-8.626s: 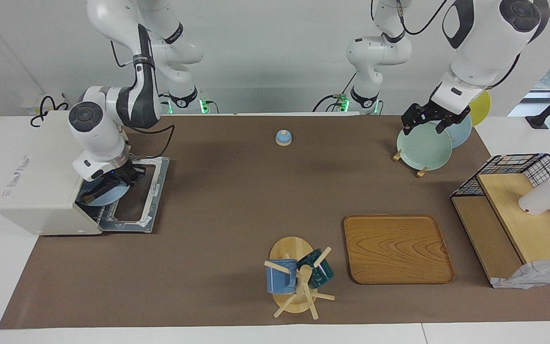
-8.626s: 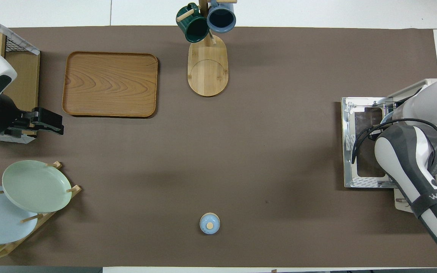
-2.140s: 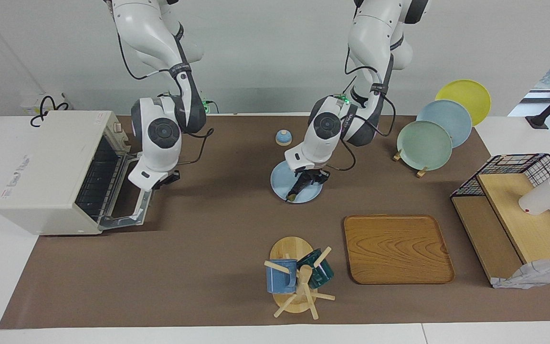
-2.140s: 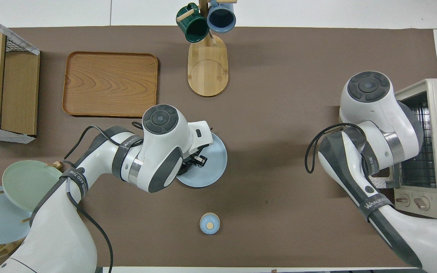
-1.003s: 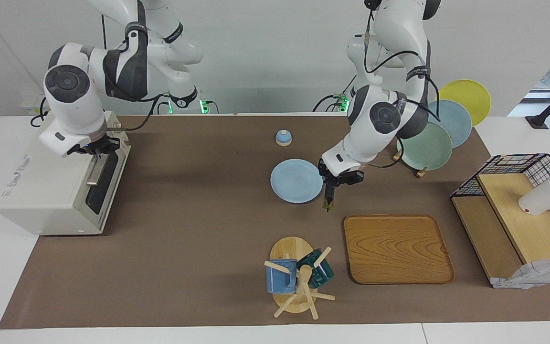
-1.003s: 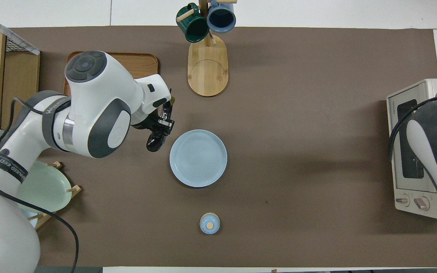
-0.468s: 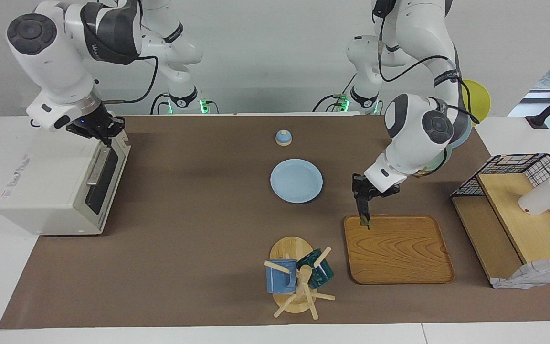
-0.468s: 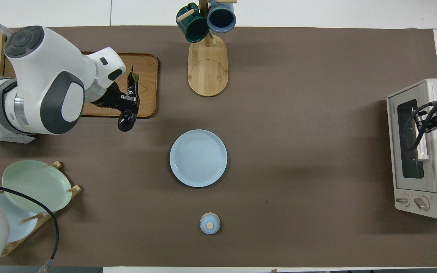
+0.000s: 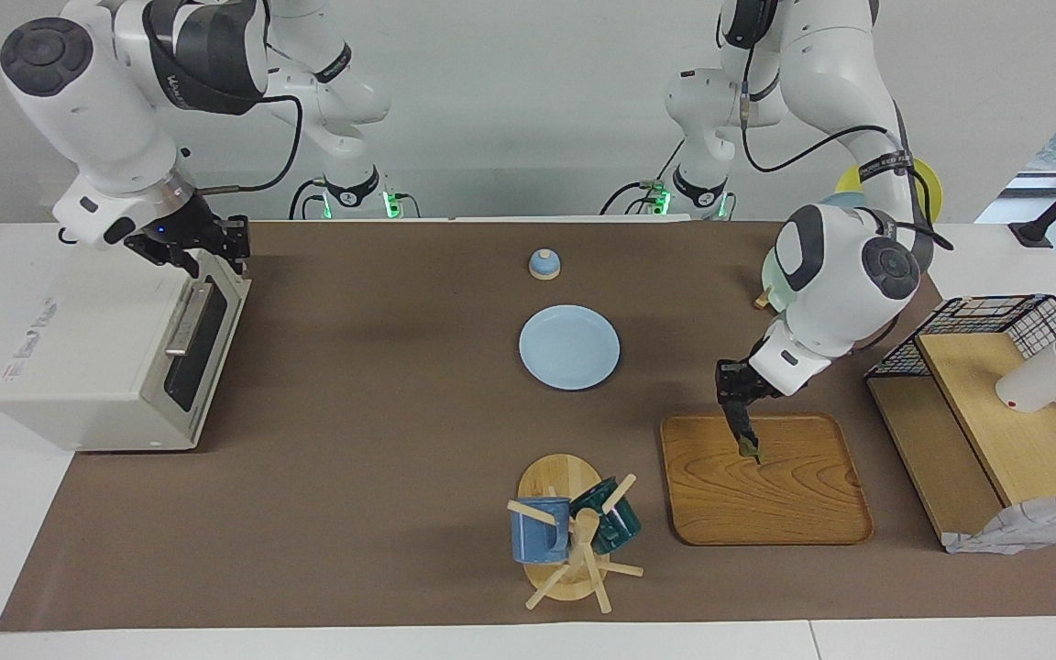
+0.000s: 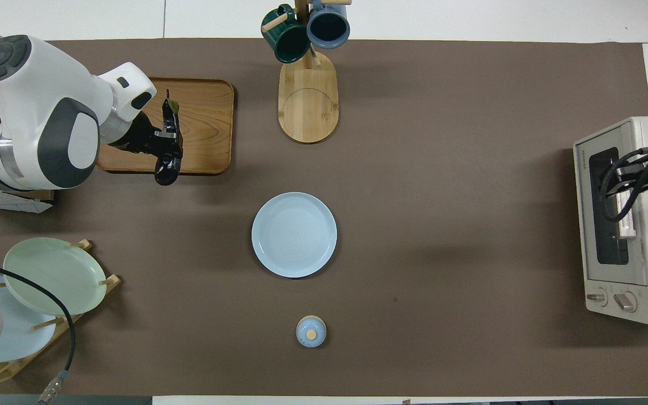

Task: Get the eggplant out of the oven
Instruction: 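Carry the eggplant with the left gripper to the wooden tray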

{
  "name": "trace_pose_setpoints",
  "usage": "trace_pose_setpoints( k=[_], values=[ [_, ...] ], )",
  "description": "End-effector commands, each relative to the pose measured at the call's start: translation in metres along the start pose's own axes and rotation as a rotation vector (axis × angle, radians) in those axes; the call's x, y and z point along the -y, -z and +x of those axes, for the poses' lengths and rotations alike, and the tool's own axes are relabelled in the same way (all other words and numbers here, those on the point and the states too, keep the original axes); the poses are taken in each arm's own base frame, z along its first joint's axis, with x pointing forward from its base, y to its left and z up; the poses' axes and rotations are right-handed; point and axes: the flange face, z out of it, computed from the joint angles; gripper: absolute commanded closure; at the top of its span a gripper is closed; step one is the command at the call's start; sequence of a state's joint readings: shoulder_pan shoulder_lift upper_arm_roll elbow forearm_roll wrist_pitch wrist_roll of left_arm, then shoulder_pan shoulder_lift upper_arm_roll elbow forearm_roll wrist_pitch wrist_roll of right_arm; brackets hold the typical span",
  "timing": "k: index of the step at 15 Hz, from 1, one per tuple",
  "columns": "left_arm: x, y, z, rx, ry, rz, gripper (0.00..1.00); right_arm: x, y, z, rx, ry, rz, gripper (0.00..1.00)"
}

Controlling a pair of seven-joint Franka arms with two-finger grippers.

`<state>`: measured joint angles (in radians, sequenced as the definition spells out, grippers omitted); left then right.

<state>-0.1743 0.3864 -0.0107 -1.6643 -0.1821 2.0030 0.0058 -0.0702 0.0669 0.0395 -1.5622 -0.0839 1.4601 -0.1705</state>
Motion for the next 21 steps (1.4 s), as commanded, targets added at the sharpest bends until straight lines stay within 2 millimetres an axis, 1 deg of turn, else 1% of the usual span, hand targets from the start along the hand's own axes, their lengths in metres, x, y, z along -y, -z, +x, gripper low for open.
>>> trace_pose_setpoints(
  k=[1, 2, 3, 4, 5, 6, 8, 10, 12, 14, 16, 18, 19, 20, 21],
  values=[
    [0.017, -0.008, 0.02, -0.02, 0.029, 0.016, 1.0, 0.026, 0.02, -0.003, -0.072, 0.051, 0.005, 0.0],
    [0.021, -0.006, 0.021, -0.026, 0.034, 0.022, 1.0, 0.023, 0.02, -0.003, -0.074, 0.046, 0.006, 0.0],
    [0.032, -0.007, 0.022, -0.031, 0.038, 0.047, 1.0, 0.022, 0.017, -0.004, -0.064, 0.045, 0.011, 0.0],
    [0.038, -0.007, 0.025, -0.049, 0.04, 0.061, 1.0, 0.024, 0.017, -0.007, -0.065, 0.043, 0.009, 0.0],
    [0.046, -0.01, 0.028, -0.067, 0.05, 0.065, 1.0, 0.032, 0.016, -0.007, -0.061, 0.027, 0.01, 0.0],
    [0.054, -0.021, 0.033, -0.073, 0.059, 0.068, 1.0, 0.033, 0.018, -0.012, -0.067, 0.0, 0.009, 0.0],
    [0.055, -0.039, 0.039, -0.081, 0.059, 0.072, 1.0, 0.034, 0.012, -0.014, -0.056, -0.001, 0.009, 0.0],
    [0.055, -0.04, 0.043, -0.116, 0.055, 0.076, 1.0, 0.026, 0.011, -0.011, -0.068, -0.008, 0.009, 0.0],
    [0.057, -0.042, 0.046, -0.134, 0.056, 0.078, 1.0, 0.017, 0.008, -0.012, -0.058, -0.023, 0.013, 0.0],
    [0.056, -0.046, 0.047, -0.148, 0.052, 0.084, 1.0, 0.016, 0.008, -0.012, -0.058, -0.027, 0.013, 0.0],
    [0.059, -0.046, 0.047, -0.16, 0.045, 0.097, 1.0, 0.006, 0.008, -0.015, -0.058, -0.044, 0.016, 0.0],
    [0.058, -0.045, 0.048, -0.162, 0.042, 0.097, 1.0, 0.006, 0.008, -0.013, -0.067, -0.044, 0.021, 0.0],
    [0.057, -0.043, 0.048, -0.158, 0.041, 0.096, 0.31, 0.007, 0.01, -0.014, -0.072, -0.045, 0.022, 0.0],
    [0.059, -0.041, 0.047, -0.149, 0.041, 0.096, 0.0, 0.008, 0.011, -0.014, -0.073, -0.041, 0.021, 0.0],
    [0.059, -0.035, 0.046, -0.146, 0.043, 0.094, 0.0, 0.009, 0.01, -0.014, -0.069, -0.045, 0.025, 0.0]
  ],
)
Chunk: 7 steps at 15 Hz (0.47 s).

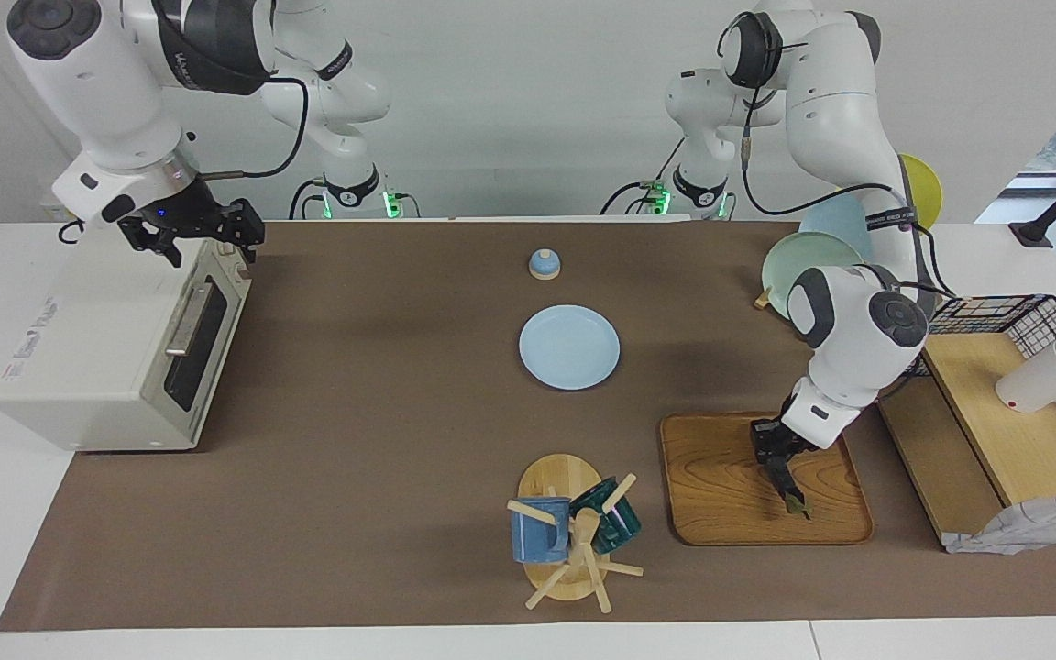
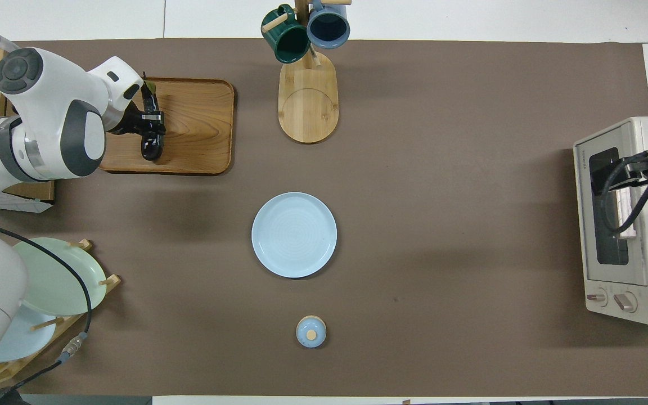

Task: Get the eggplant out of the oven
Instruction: 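Carry the eggplant with the left gripper to the wooden tray, then lower the eggplant onto the tray and open the left gripper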

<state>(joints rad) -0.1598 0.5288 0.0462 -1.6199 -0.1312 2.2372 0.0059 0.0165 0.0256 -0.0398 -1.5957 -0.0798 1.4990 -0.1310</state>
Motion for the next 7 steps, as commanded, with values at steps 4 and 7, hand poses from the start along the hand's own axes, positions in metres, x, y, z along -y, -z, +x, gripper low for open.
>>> trace_pose_setpoints(
  k=[4, 7],
  values=[
    [0.004, 0.088, -0.008, 0.013, 0.039, -0.003, 0.0, 0.006, 0.006, -0.007, -0.035, -0.008, 0.034, 0.0],
    [0.007, 0.151, -0.03, 0.054, 0.085, -0.001, 0.0, 0.006, 0.008, -0.009, -0.04, -0.009, 0.035, 0.0]
  ],
)
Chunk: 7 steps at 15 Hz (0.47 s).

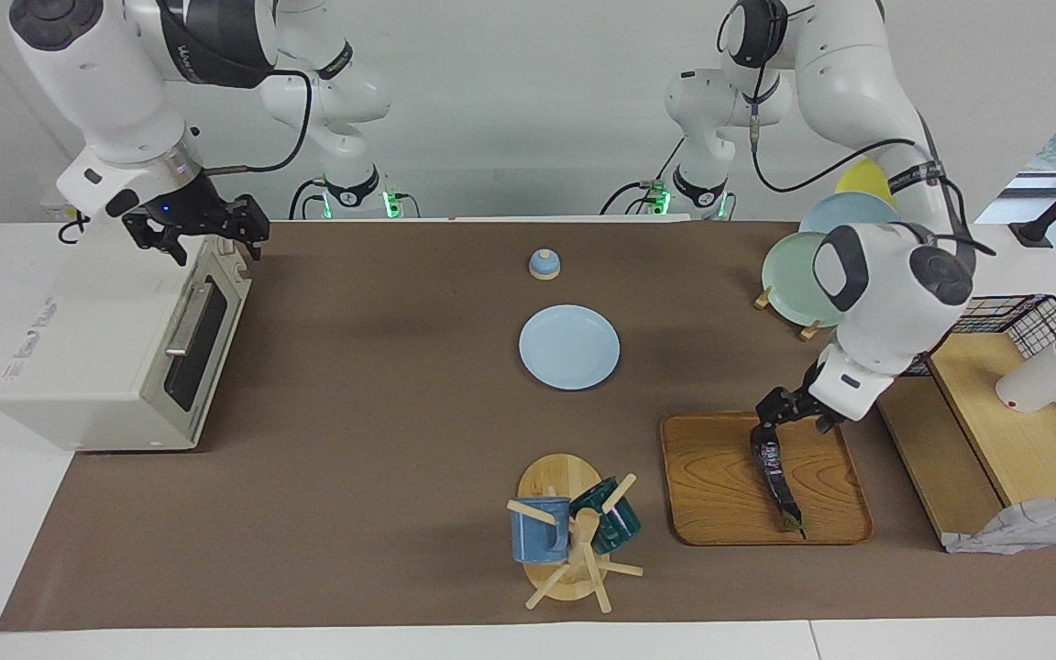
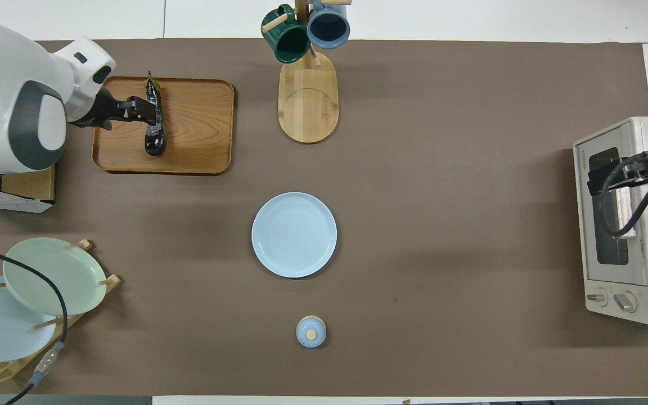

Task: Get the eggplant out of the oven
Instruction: 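Lower the eggplant onto the tray and open the left gripper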

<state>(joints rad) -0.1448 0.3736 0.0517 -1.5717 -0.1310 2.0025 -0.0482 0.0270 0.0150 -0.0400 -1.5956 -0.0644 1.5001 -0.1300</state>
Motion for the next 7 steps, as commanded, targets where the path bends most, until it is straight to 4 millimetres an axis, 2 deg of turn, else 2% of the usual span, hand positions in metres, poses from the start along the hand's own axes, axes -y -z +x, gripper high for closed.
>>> trace_pose_setpoints(
  k=[1, 5, 7],
  values=[
    [0.005, 0.06, -0.029, 0.031, 0.029, 0.014, 0.0, -0.003, 0.001, -0.007, -0.024, -0.023, 0.023, 0.0],
    [0.005, 0.137, -0.073, 0.059, 0.04, 0.035, 0.0, -0.005, 0.001, -0.008, -0.016, -0.023, 0.022, 0.0],
    [0.011, 0.166, -0.097, 0.102, 0.049, 0.037, 0.0, -0.006, 0.001, -0.008, -0.016, -0.025, 0.023, 0.0]
  ],
)
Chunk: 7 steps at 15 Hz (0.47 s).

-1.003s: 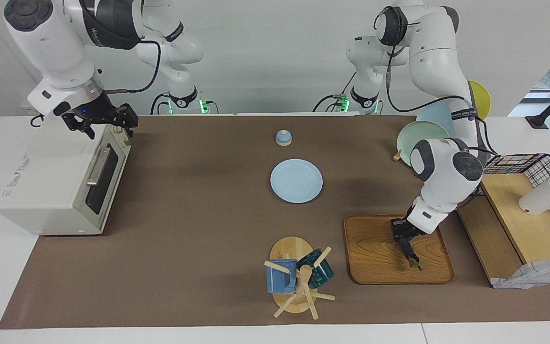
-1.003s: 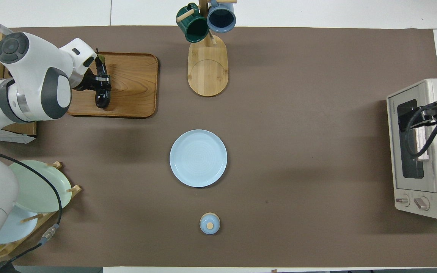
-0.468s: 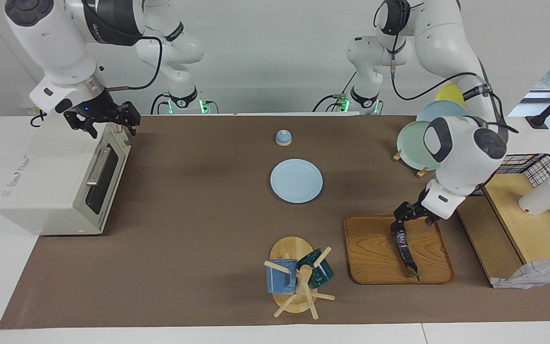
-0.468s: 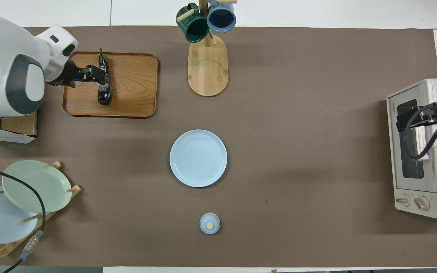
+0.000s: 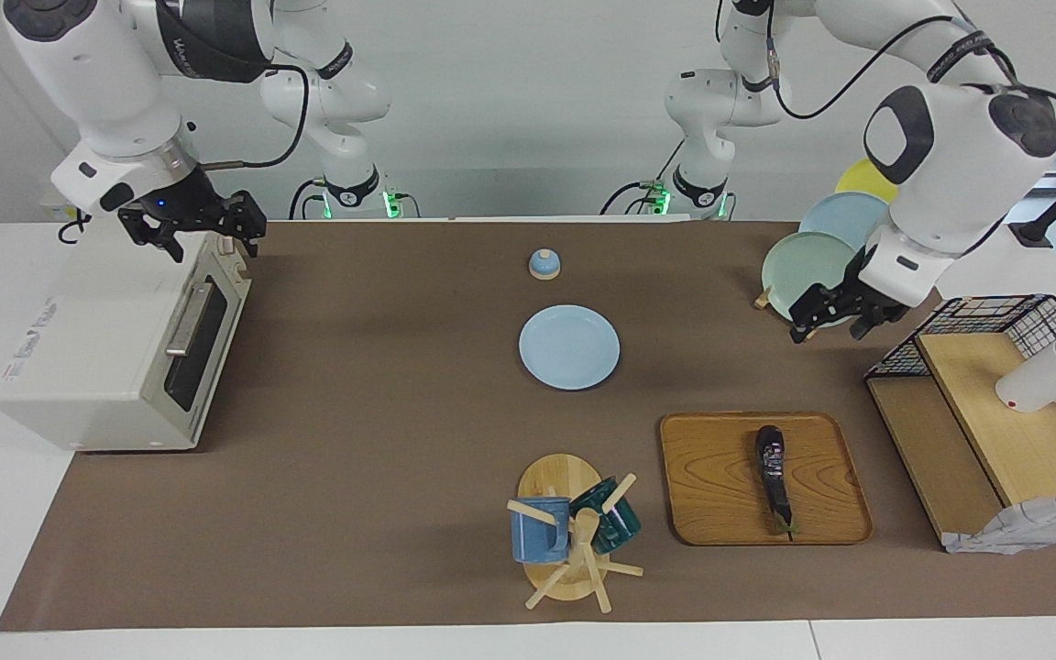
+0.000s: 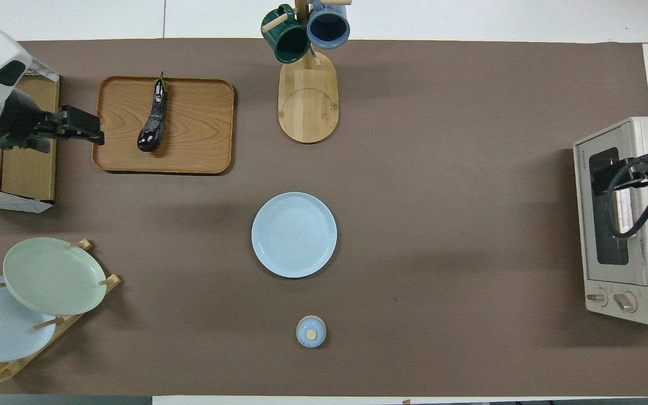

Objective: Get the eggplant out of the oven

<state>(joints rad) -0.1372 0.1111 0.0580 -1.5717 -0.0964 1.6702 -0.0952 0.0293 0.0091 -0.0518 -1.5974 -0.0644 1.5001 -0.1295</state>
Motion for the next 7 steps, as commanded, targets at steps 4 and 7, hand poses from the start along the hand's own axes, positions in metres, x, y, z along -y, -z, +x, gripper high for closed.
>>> trace_pose_setpoints(
  k=[4, 7],
  values=[
    [0.011, 0.037, -0.063, 0.104, 0.024, 0.063, 0.0, -0.002, -0.001, -0.006, -0.012, -0.018, 0.022, 0.0],
    [-0.003, 0.016, -0.074, 0.102, 0.032, 0.074, 0.0, -0.002, -0.001, -0.006, -0.012, -0.018, 0.022, 0.0]
  ],
)
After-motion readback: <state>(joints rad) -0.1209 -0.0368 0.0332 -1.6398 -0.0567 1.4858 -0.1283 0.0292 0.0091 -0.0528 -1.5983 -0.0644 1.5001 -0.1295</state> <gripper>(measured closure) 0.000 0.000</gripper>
